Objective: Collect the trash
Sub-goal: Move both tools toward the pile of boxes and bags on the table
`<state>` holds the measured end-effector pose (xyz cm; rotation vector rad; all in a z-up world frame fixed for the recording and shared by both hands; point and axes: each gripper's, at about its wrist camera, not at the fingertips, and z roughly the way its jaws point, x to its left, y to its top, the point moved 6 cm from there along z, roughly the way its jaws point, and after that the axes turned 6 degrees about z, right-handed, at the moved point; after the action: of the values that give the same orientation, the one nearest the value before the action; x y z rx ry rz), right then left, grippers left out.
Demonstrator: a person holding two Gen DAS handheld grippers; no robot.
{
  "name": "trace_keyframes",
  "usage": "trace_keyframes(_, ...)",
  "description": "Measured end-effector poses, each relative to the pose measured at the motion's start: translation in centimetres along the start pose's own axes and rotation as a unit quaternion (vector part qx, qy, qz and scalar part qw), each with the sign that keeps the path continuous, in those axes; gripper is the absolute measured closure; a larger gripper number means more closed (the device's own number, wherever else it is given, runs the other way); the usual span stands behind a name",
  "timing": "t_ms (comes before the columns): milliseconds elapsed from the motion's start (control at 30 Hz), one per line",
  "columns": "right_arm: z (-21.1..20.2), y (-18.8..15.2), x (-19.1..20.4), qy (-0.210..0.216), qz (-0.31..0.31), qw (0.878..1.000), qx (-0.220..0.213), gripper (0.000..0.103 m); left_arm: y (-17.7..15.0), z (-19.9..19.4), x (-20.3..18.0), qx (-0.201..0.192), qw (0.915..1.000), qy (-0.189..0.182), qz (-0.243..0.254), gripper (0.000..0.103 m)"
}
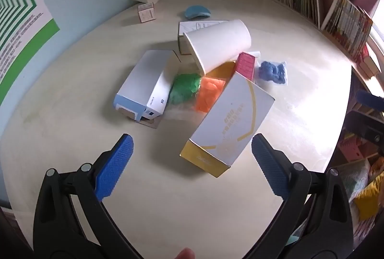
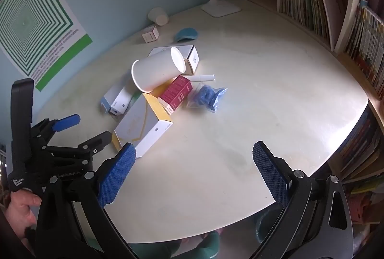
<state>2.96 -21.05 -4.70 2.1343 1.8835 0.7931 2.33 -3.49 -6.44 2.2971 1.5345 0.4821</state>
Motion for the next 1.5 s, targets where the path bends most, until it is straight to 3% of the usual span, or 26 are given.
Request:
trace_keyframes(333,-0.4,-0.3,-0.6,-0.004,0.011,1.0,-0.001,0.006,0.0,1.0,-1.2,0.009,0.999,-0.015,0.042,0.007)
trace_keyframes(833,-0.5,-0.8,-1.6,-0.014,0.028,0.999,0.003,0.006,0.1,2.6,-2.3,0.025,0.997,-0.042,0.06,0.007)
trace_keyframes(1500,1.0,-0.2,-2.6,-0.014,0.036,0.999,0.02,0.006,0.4,4.5,-3.9,0.046,0.9953,-0.035,0.078,0.007)
